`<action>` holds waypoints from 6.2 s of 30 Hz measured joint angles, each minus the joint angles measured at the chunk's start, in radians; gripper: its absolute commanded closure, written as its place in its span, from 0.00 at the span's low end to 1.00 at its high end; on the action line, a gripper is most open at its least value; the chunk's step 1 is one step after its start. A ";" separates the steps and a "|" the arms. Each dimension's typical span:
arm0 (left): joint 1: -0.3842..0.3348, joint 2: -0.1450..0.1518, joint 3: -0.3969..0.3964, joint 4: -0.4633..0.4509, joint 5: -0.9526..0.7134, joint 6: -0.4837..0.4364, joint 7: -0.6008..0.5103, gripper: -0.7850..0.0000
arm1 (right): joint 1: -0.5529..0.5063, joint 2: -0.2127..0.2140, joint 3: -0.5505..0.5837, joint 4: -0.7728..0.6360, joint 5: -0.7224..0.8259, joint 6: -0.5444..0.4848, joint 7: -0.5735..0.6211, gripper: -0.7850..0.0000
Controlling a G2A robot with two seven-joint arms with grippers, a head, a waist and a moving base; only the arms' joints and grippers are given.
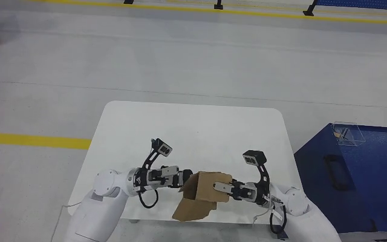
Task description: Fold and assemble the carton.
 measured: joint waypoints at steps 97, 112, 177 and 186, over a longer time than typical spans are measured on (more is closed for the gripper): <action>0.083 0.103 -0.026 -0.364 0.805 0.517 0.251 1.00 | -0.056 0.015 0.155 -0.052 -0.077 0.145 -0.094 0.00; 0.004 0.038 0.078 -0.121 0.058 0.537 0.235 1.00 | -0.067 0.010 0.226 -0.061 -0.103 0.226 -0.275 0.00; -0.052 0.036 0.139 -0.074 0.036 0.540 0.270 1.00 | 0.037 -0.010 0.131 0.003 -0.285 0.457 -0.205 0.00; -0.055 0.037 0.158 -0.096 0.066 0.483 0.218 1.00 | 0.064 -0.016 0.115 0.026 -0.276 0.462 -0.212 0.00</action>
